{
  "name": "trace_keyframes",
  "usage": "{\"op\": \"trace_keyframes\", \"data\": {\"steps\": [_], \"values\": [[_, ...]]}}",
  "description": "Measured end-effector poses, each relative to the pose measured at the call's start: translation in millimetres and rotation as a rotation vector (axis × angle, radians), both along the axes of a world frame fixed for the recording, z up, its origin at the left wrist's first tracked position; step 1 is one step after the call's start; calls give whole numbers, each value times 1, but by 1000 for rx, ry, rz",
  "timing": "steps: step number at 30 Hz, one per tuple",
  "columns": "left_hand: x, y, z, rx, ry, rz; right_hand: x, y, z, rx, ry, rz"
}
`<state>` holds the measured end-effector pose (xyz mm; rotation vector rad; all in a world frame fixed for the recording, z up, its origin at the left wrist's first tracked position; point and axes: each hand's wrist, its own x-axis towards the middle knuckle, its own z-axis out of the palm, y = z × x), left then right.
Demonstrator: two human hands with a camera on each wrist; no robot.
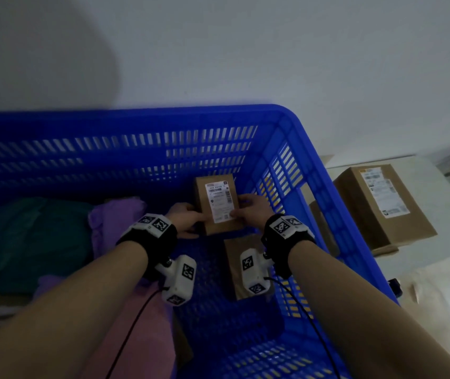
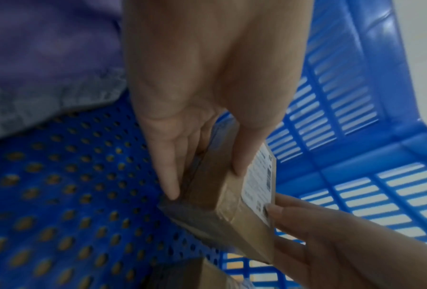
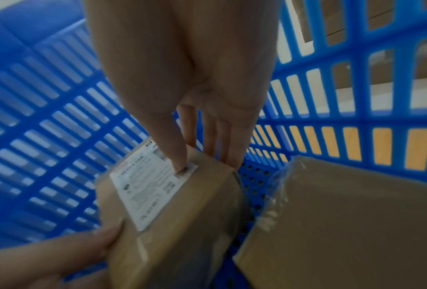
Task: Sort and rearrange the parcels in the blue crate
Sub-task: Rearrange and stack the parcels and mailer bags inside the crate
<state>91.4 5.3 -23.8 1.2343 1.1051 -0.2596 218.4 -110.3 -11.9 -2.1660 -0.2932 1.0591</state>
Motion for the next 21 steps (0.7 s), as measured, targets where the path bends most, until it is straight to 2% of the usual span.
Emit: {"op": "trace_keyframes", "data": {"steps": [6,9,16,21], "values": [[22,-11,-13,-22,7,5,12,-1,-15,-211,-133,84],[28,-16,-21,-96,25,15,10,1,-17,-280,-186,147],[30,-23,-18,-209,17,9,14,4,-23,-348,-198,165],[23,-26,-4,-192,27,22,13,0,-12,-381,-146,224]]}}
